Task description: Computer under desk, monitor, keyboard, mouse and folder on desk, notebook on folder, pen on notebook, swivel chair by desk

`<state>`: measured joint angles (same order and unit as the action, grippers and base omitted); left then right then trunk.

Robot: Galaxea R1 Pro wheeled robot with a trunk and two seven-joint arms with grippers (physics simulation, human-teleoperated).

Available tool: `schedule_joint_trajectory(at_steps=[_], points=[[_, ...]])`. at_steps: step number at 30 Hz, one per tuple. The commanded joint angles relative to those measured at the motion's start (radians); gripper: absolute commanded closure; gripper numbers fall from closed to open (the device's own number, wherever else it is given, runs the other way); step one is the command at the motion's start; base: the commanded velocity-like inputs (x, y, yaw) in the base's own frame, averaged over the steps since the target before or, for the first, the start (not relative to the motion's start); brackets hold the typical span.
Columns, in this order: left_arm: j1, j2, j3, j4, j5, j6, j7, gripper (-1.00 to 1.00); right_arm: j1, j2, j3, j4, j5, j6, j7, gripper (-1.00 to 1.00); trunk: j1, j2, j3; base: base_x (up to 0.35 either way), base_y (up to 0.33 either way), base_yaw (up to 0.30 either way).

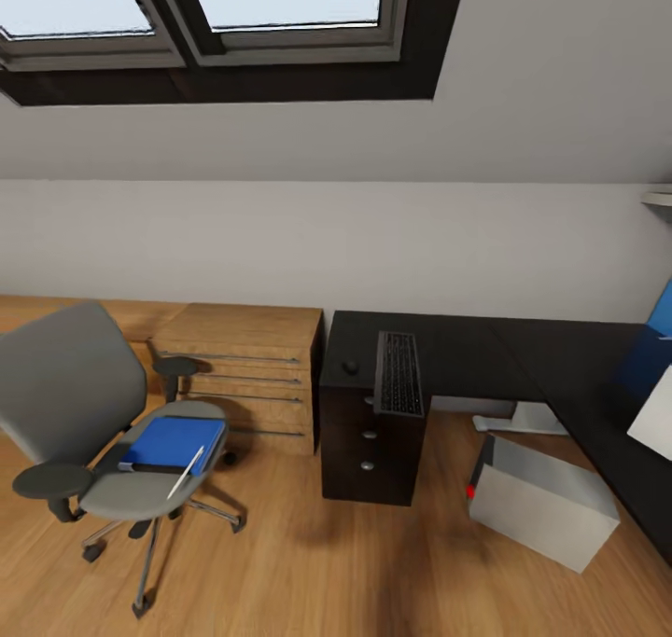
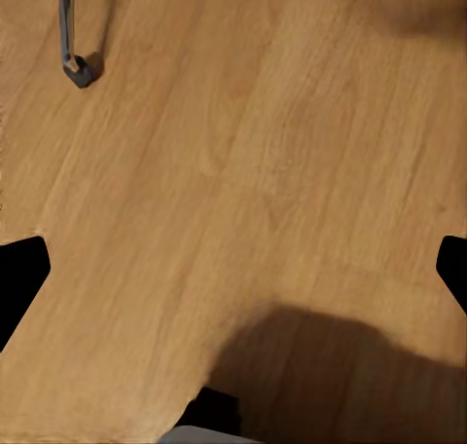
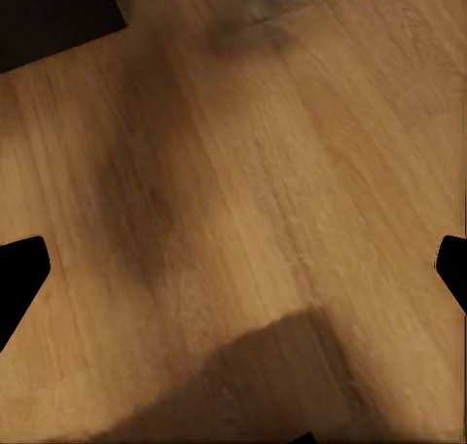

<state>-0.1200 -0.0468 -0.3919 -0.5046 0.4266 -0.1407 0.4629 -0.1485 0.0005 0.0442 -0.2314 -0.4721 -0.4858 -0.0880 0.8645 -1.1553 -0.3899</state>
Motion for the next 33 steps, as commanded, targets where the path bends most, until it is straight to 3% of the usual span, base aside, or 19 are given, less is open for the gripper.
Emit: schedule_joint_trajectory(at_steps=[1,20,33], points=[[-0.001,0.001,-0.008,0.001,0.011,-0.006,0.006,-1.00,0.000,0.000,0.005,0.000,0.000,-0.002,-0.007,-1.00,0.000,-0.001,-0.001,-0.278,-0.164,0.233],[-0.001,0.001,-0.009,0.001,0.011,-0.007,0.006,-1.00,0.000,0.003,0.004,0.000,0.001,-0.002,-0.007,-1.00,0.000,-0.001,-0.008,-0.306,-0.143,0.249],[-0.001,0.001,-0.009,0.001,0.012,-0.008,0.007,-1.00,0.000,0.004,0.003,0.000,0.001,-0.002,-0.007,-1.00,0.000,-0.001,-0.011,-0.285,-0.205,0.050]])
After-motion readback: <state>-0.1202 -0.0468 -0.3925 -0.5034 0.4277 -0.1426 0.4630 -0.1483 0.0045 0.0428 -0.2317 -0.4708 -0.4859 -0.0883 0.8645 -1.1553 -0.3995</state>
